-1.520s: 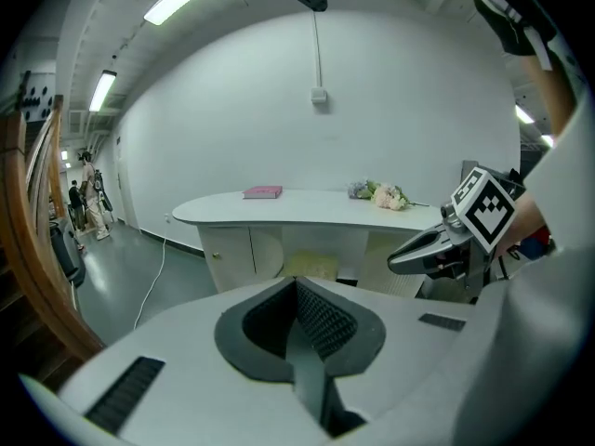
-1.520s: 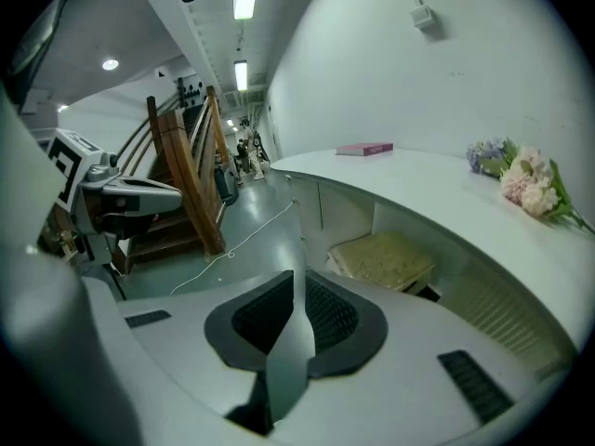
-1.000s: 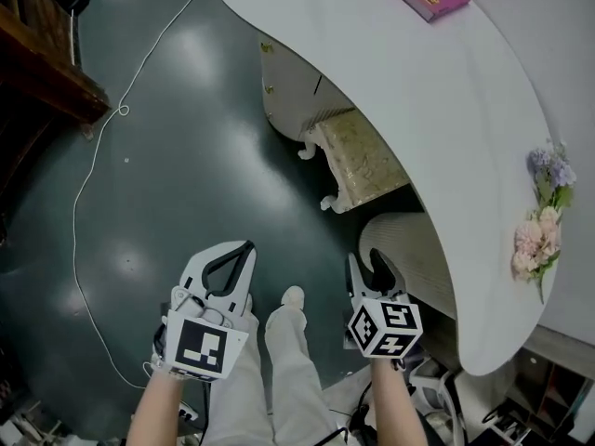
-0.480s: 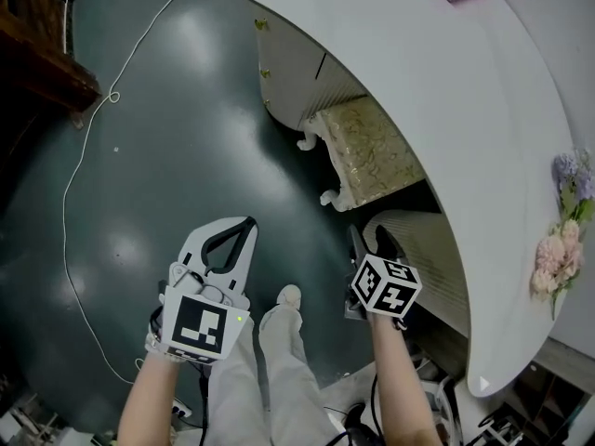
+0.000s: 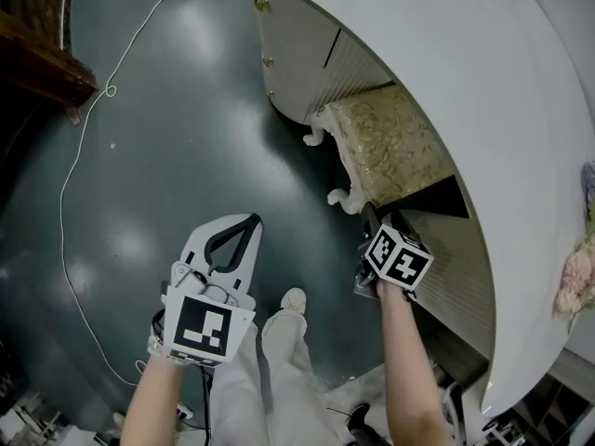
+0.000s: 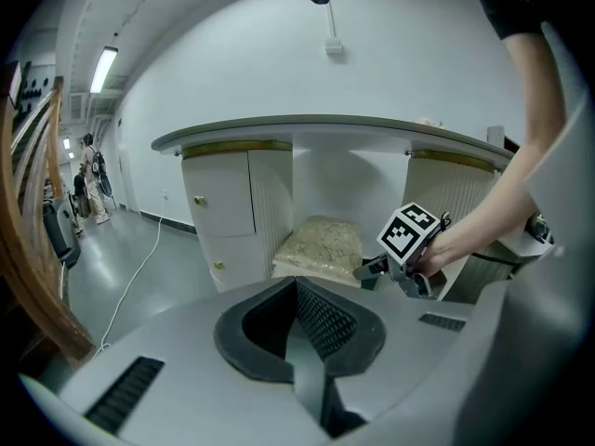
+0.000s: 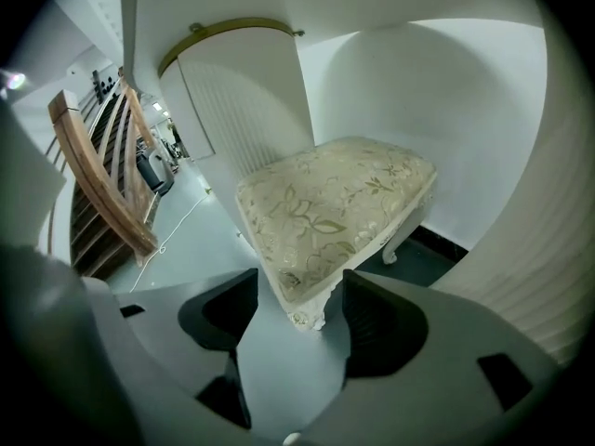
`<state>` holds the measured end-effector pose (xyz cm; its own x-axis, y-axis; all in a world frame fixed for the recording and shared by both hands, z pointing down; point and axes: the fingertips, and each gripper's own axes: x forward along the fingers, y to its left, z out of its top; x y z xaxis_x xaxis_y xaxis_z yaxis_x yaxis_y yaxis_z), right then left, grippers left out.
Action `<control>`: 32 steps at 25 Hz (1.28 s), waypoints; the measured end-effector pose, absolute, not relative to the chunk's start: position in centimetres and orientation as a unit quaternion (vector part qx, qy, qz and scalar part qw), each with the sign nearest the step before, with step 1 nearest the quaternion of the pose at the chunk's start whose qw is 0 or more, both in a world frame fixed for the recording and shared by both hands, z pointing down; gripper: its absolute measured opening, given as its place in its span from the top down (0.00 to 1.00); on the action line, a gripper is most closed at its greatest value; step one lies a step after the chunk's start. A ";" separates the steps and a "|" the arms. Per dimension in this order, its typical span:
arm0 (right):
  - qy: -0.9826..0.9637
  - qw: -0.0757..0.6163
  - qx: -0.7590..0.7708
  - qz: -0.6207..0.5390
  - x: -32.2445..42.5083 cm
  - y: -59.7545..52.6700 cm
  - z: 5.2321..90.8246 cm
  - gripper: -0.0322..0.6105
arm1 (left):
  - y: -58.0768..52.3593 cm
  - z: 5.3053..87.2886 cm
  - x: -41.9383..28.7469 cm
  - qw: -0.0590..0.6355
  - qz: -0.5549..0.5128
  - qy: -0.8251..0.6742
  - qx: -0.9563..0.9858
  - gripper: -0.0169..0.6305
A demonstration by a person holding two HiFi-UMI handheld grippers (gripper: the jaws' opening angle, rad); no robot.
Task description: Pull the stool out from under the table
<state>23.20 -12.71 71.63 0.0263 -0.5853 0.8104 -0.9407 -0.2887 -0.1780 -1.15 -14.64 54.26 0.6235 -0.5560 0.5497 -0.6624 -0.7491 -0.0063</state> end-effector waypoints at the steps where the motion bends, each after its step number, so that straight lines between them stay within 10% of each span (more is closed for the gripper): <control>1: -0.553 0.208 0.687 0.423 23.5 -13.0 72.1 0.52 | -14.7 54.6 -1.1 0.100 0.271 -0.339 0.895 0.95; 32: -0.543 0.206 0.703 0.410 23.5 -14.4 73.7 0.55 | -21.1 62.4 5.1 0.078 0.276 -0.255 0.923 0.94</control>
<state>23.52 -14.36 73.66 0.0732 -0.5952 0.8002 -0.9328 -0.3247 -0.1562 5.08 -21.08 62.39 0.7172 -0.4285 0.5495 -0.5150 -0.8572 0.0037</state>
